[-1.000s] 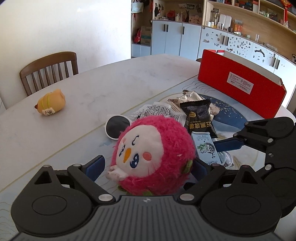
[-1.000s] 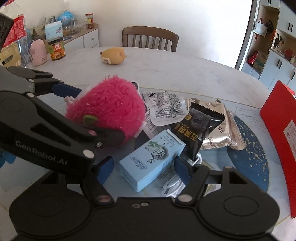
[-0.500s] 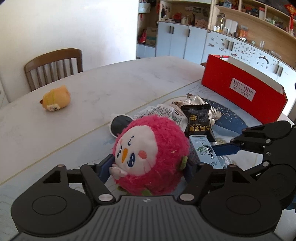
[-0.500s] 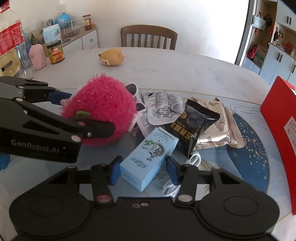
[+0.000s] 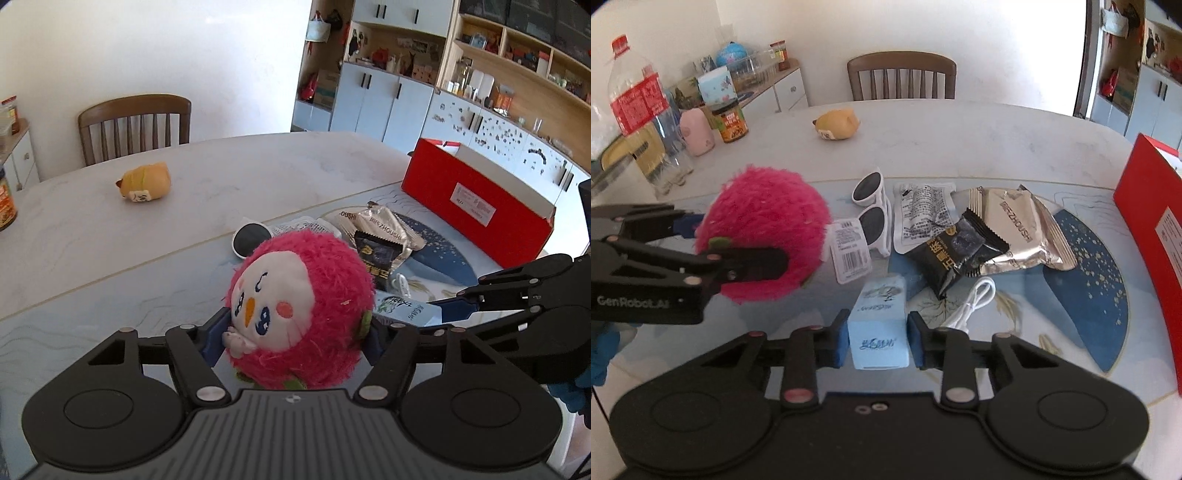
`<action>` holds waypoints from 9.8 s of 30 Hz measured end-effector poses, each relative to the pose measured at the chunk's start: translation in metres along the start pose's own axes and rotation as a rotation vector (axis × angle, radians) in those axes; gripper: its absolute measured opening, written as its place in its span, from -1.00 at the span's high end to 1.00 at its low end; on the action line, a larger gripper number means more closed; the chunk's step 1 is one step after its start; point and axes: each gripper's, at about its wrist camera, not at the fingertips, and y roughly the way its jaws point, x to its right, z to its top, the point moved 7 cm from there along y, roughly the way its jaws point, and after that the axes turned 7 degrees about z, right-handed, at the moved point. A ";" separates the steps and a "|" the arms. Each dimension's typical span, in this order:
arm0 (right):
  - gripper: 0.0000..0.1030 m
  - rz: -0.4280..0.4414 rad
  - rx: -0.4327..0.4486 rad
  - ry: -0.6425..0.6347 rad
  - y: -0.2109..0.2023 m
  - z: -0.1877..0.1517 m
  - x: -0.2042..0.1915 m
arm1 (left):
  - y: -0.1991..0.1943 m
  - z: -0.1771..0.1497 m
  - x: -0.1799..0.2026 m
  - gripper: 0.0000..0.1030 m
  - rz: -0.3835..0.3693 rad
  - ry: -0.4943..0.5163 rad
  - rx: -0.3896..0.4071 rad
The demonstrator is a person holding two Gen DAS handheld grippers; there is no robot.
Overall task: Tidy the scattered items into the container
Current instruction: 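Grasp the pink fluffy plush with the left tool while the right tool grasps the light-blue box, then carry the pink plush and light-blue box in both tools into the red box, then open both tools to release the pink plush and blue box in the box, then move both tools back toward the sunglasses and snack packets, then grasp the white sunglasses with the left tool while the right tool grasps a black snack packet, then carry the sunglasses and black snack packet in both tools into the red box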
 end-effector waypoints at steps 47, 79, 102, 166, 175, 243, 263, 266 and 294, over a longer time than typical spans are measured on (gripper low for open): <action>-1.00 -0.206 0.259 0.103 -0.170 0.055 0.344 | 0.123 0.204 0.320 -0.32 -0.184 0.381 0.099; -1.00 -0.132 -0.023 0.075 -0.092 0.047 0.401 | 0.245 0.200 0.332 -0.32 -0.023 0.629 -0.240; -1.00 -0.135 -0.034 0.058 -0.114 0.044 0.389 | 0.224 0.177 0.354 -0.63 -0.010 0.648 -0.213; -1.00 0.009 0.043 -0.166 0.000 0.034 0.068 | 0.080 0.042 0.028 -0.74 0.167 0.023 -0.077; -1.00 -0.019 0.042 -0.325 0.023 0.044 0.058 | 0.110 0.045 0.017 -0.46 0.119 -0.044 -0.138; -1.00 -0.146 0.372 -0.170 -0.162 0.077 0.167 | -0.003 0.174 0.153 0.91 -0.171 -0.030 0.191; -1.00 -0.124 0.153 -0.111 -0.158 0.029 0.308 | 0.124 0.203 0.340 0.91 -0.273 0.144 0.055; -1.00 -0.087 0.113 -0.123 -0.148 0.022 0.313 | 0.148 0.206 0.357 0.91 -0.266 0.168 0.032; -1.00 0.068 -0.161 -0.106 -0.097 -0.005 0.335 | 0.288 0.191 0.411 0.90 -0.131 0.289 -0.284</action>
